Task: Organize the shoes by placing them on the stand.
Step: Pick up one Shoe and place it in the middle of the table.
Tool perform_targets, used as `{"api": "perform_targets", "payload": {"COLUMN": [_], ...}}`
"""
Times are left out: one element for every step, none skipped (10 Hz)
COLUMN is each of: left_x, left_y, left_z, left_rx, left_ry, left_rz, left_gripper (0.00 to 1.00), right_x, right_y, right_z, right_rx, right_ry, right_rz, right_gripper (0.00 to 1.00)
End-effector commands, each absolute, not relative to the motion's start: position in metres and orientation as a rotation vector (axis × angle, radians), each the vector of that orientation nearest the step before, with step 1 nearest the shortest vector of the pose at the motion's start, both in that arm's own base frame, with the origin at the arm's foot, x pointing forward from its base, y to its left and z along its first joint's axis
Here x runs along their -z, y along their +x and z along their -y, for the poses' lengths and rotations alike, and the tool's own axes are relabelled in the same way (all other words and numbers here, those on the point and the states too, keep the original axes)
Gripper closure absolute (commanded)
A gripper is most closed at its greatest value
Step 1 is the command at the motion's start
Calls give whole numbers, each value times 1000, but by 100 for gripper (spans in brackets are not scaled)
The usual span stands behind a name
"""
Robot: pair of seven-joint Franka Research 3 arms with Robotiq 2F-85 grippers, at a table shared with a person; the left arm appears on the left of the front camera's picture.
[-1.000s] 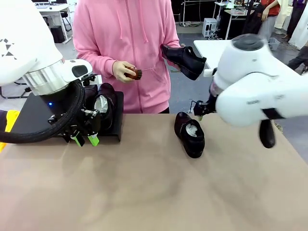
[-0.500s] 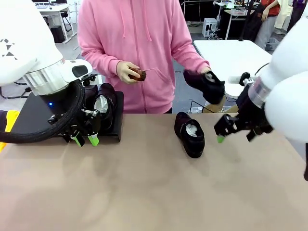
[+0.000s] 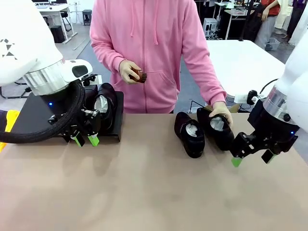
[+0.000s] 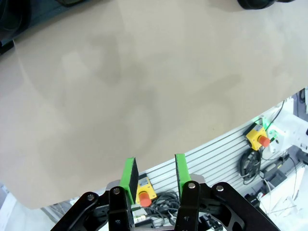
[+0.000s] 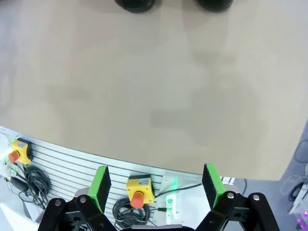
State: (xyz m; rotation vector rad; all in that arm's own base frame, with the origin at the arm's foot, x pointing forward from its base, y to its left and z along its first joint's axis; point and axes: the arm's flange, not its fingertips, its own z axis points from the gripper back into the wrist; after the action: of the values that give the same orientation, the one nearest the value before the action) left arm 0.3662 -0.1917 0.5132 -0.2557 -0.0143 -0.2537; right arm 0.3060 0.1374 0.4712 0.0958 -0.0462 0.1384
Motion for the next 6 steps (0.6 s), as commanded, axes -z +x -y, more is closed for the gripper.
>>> {"api": "perform_targets", "payload": {"left_x": [-514, -514, -514, -514, -514, -514], "left_y": [366, 366, 366, 366, 366, 366], "left_z": [192, 192, 192, 192, 192, 192], "left_rx": [240, 240, 240, 240, 240, 240], "left_ry": [-269, -269, -269, -269, -269, -269], "left_rz": [23, 23, 23, 23, 23, 23], "left_gripper": [56, 56, 56, 56, 56, 56], "right_x": [-470, -469, -469, -469, -468, -467], "right_y": [307, 310, 313, 318, 323, 328], "right_z": [-135, -136, -138, -137, -135, -134], "right_rx": [-166, -169, -172, -171, -167, -163], "right_ry": [122, 122, 119, 112, 118, 130], "right_rz": [51, 52, 56, 66, 69, 69], "right_gripper": [0, 0, 0, 0, 0, 0]}}
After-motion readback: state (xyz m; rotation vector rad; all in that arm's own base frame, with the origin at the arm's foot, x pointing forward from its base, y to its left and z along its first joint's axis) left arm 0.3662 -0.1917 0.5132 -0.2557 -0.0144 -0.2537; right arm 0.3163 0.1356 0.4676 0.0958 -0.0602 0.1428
